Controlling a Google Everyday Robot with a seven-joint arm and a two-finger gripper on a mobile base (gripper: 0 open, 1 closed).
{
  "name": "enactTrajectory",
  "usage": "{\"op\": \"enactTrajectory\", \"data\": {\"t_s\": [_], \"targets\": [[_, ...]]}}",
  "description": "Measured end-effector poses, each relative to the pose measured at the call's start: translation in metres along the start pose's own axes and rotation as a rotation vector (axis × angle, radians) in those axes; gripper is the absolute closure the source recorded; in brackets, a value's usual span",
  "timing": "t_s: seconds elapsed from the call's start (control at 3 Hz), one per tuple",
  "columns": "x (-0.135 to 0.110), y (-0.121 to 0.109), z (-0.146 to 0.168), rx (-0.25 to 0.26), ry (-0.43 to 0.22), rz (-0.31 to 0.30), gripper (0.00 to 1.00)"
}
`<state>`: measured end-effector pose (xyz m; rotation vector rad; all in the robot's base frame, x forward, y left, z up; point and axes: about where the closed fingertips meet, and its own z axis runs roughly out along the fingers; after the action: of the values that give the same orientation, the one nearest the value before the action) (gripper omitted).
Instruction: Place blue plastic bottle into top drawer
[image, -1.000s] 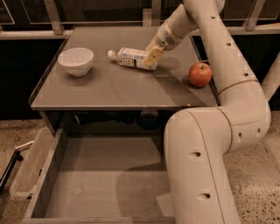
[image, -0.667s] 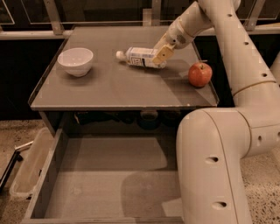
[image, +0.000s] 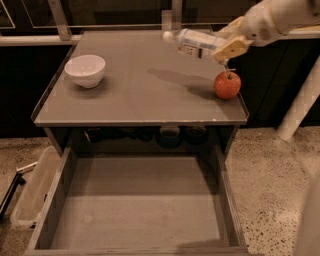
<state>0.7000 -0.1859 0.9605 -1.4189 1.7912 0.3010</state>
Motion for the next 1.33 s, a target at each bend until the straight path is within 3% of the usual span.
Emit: {"op": "enactTrajectory", "data": {"t_s": [0.33, 0.67, 1.0, 1.33], "targets": [[-0.032, 0.027, -0.081, 0.154, -0.076, -0.075, 1.0], [-0.049, 0.069, -0.119, 0.239, -0.095, -0.14, 1.0], [-0.01, 0.123, -0.109, 0.194, -0.025, -0.134, 1.0], [0.044, 0.188, -0.068, 0.049, 0.052, -0.081, 1.0]]}}
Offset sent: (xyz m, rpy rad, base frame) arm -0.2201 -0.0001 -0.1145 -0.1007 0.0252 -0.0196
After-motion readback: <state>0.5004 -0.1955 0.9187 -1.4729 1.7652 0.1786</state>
